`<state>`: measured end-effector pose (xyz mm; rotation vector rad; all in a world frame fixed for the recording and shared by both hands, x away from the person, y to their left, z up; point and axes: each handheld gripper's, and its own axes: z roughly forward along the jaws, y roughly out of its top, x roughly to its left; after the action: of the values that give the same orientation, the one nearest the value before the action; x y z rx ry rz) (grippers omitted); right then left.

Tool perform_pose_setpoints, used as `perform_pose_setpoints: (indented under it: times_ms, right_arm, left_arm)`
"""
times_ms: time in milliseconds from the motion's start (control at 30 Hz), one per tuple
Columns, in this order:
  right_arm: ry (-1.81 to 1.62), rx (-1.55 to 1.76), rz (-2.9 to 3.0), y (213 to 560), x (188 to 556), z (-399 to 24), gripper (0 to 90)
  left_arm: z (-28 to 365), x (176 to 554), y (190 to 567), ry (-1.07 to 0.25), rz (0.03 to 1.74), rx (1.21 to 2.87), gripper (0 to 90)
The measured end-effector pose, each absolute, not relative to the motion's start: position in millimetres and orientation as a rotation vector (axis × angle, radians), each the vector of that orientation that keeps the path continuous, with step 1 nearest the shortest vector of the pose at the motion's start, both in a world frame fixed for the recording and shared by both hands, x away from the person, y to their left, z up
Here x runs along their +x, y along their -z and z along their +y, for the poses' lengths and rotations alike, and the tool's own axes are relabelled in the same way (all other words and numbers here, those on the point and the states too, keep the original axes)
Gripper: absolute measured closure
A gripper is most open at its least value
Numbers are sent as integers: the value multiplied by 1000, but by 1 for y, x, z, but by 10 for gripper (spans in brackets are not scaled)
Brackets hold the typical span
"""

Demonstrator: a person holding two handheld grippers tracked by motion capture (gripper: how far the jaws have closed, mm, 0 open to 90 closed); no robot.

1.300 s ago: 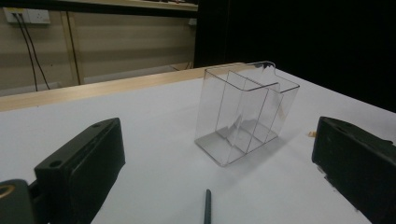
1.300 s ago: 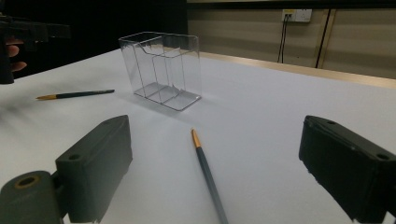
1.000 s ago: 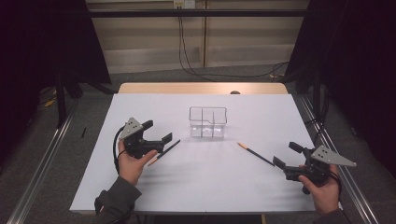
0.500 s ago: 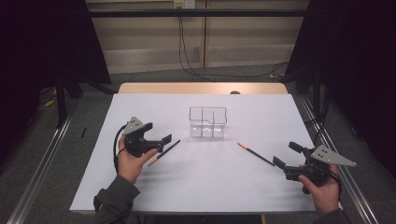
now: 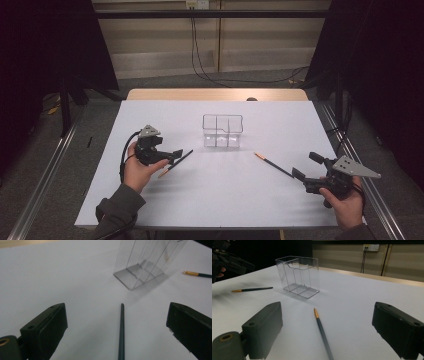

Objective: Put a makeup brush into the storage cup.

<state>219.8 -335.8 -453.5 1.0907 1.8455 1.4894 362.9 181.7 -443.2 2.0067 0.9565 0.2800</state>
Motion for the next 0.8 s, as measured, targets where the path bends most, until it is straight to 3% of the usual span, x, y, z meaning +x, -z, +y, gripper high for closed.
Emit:
perform_pose_setpoints:
  times_ms: [800]
  right_arm:
    - [-1475,1093,1848,455,221,-335,94]
  left_arm:
    - [164,373,435,-139,912,2417,67]
